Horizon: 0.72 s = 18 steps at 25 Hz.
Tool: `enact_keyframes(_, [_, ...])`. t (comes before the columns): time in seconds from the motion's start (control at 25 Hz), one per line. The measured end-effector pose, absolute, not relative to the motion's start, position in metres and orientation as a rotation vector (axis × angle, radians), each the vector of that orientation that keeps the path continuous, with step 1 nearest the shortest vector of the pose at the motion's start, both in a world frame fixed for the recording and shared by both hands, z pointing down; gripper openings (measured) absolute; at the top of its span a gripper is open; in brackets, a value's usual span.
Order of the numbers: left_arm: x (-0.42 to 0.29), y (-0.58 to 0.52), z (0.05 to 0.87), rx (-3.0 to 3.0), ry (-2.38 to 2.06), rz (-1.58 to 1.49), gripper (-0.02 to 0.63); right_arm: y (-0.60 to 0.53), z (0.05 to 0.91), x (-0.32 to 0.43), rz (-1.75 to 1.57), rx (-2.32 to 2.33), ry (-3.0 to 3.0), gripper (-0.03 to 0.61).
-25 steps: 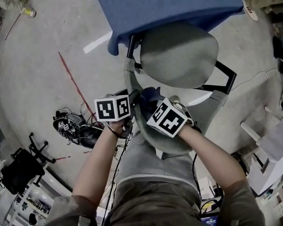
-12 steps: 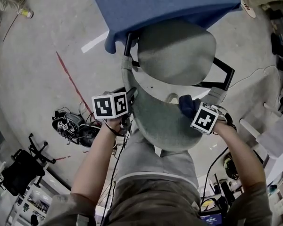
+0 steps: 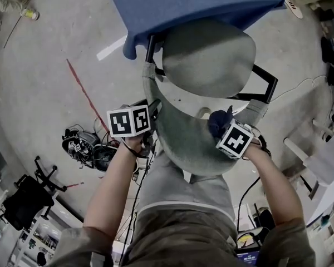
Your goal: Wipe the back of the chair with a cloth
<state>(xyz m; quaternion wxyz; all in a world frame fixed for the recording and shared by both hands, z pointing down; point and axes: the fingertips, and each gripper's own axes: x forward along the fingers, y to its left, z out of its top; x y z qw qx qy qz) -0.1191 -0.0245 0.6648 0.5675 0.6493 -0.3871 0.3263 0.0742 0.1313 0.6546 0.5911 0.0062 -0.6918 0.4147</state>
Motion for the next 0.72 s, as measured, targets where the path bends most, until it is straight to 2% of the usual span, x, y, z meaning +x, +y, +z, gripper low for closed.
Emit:
enact_keyframes(0.12, [-0.119,-0.024,0.665,1.522,-0.914,0.77,0.179,0.123,0.637,0.001,0.969,-0.011,-1.754,0.066])
enact_keyframes(0.32, [-0.12,-0.024,0.665,1.524,-0.914,0.77,0.178,0.068,0.605,-0.08,1.005,0.051,-1.962,0.066])
enact_keyframes(0.52, [-0.12,-0.025,0.664,1.519,-0.911,0.757,0.179,0.035,0.585,-0.106,1.037,0.145,-2.093,0.066])
enact_keyframes(0.72, [-0.119,-0.025,0.666,1.52,-0.911,0.759,0.179,0.064,0.593,-0.079,1.093,0.108,-2.024,0.066])
